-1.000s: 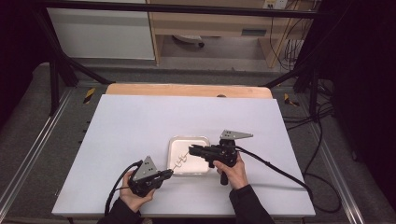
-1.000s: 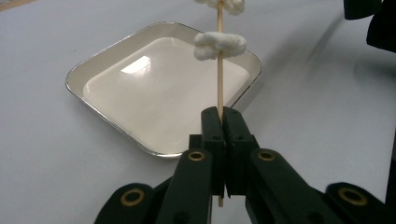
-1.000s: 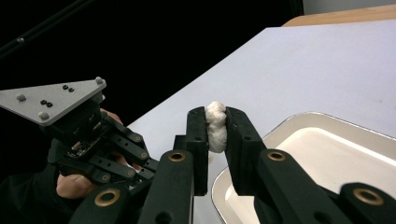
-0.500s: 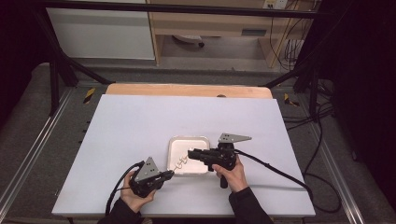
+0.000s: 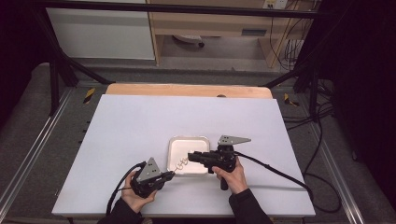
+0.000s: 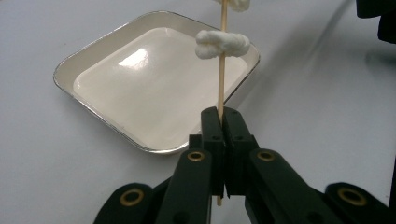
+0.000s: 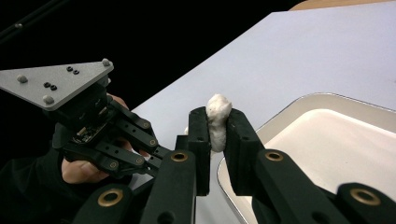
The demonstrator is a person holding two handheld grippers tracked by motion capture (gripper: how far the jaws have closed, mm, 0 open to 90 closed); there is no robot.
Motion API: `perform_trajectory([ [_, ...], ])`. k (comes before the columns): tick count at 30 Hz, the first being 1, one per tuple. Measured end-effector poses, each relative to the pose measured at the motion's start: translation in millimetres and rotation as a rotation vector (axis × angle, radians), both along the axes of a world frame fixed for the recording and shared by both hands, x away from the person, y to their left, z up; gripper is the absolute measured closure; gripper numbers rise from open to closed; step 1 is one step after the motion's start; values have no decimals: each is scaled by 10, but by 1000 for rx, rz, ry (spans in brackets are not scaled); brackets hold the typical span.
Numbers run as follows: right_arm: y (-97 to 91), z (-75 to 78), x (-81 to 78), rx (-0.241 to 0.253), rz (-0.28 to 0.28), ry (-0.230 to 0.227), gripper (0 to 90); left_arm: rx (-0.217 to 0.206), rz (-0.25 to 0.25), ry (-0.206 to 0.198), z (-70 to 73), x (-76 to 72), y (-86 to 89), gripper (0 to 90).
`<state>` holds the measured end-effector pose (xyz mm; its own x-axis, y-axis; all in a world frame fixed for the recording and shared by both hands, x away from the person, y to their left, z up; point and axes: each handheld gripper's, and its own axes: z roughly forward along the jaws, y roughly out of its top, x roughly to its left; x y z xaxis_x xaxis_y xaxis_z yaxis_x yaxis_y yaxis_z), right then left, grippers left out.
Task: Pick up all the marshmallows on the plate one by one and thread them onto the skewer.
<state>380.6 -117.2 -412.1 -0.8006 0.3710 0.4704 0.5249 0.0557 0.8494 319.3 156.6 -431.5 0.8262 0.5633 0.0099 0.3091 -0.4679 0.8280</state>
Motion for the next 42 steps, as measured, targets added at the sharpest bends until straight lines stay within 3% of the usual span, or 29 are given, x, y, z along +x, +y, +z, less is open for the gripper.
perform_trajectory([
  [25, 4, -91, -25, -18, 30, 25, 827, 22, -29, 9, -13, 3, -20, 889],
  [28, -5, -93, -23, -25, 28, 29, 818, 8, -28, 17, -15, 10, -25, 889],
  [30, -12, -74, -17, -25, 7, 29, 732, -6, -20, 18, -1, 20, -24, 889],
  [32, -23, -50, -20, -21, -8, 20, 585, -18, -14, 21, 4, 30, -6, 889],
  [36, -76, 7, -36, -44, -39, -25, 400, -34, 8, 25, 12, 47, 38, 889],
  [42, -188, 8, -47, -135, -83, -63, 219, -35, 22, 30, 14, 59, 50, 889],
])
